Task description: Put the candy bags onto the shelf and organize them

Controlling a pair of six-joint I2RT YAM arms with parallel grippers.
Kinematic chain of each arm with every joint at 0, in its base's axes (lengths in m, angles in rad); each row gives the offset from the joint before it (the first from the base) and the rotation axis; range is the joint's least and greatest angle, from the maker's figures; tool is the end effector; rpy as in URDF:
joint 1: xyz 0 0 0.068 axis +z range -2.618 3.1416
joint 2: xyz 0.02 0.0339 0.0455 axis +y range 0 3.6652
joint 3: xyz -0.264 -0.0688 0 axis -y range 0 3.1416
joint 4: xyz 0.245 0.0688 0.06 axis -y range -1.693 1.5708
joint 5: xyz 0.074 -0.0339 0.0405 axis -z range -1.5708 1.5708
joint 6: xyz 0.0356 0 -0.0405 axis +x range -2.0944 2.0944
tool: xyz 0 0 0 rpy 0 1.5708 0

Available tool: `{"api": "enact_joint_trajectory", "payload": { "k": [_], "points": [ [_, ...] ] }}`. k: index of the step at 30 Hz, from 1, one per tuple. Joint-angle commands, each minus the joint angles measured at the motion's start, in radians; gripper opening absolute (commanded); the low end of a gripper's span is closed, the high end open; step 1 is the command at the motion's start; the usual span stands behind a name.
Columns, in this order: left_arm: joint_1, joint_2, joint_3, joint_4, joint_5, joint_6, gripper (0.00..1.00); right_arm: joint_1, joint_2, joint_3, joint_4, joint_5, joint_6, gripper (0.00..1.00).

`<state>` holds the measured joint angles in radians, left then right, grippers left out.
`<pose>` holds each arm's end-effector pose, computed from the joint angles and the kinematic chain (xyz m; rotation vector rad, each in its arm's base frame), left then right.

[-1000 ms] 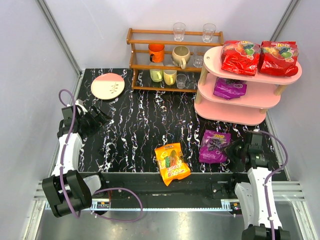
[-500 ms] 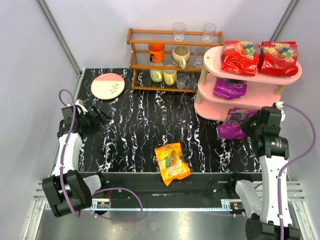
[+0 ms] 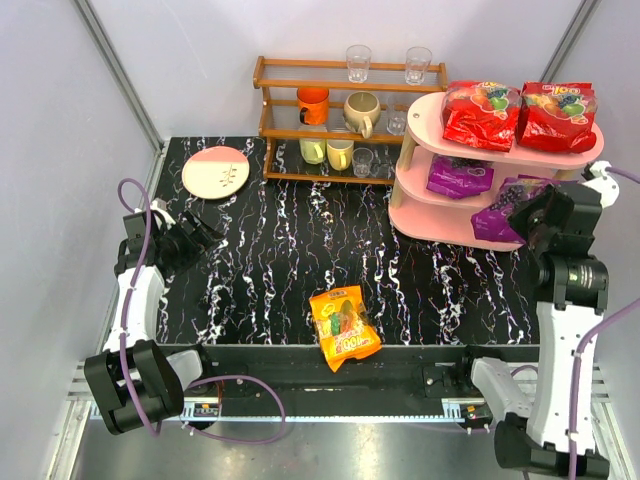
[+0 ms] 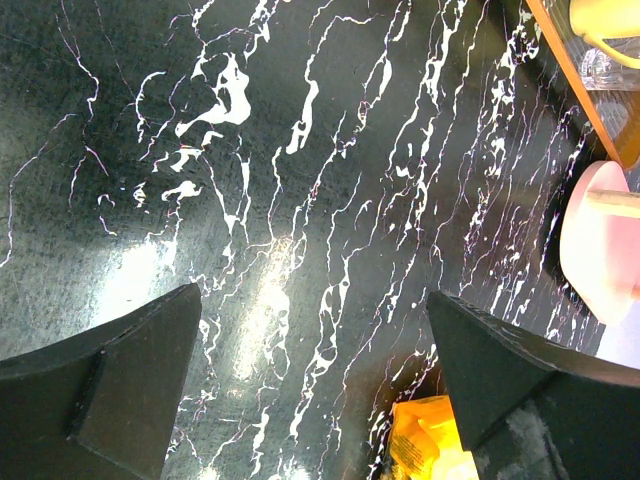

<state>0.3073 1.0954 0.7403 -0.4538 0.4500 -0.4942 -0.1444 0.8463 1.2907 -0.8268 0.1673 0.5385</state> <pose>0.2172 0.0527 0.2426 -0.7195 2.2513 -0.6243 0.1393 -0.0263 0.4300 0.7554 1.7965 0.0974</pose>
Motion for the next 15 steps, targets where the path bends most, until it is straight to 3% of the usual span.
{"api": "enact_joint_trajectory", "payload": {
  "k": [1, 15],
  "points": [
    [0.007, 0.004, 0.024, 0.044, 0.027, 0.002, 0.99, 0.000, 0.060, 0.084, 0.147, 0.003, -0.098, 0.00],
    [0.007, 0.006, 0.022, 0.044, 0.030, 0.002, 0.99, -0.021, 0.123, 0.067, 0.253, -0.032, -0.213, 0.00]
  ]
}}
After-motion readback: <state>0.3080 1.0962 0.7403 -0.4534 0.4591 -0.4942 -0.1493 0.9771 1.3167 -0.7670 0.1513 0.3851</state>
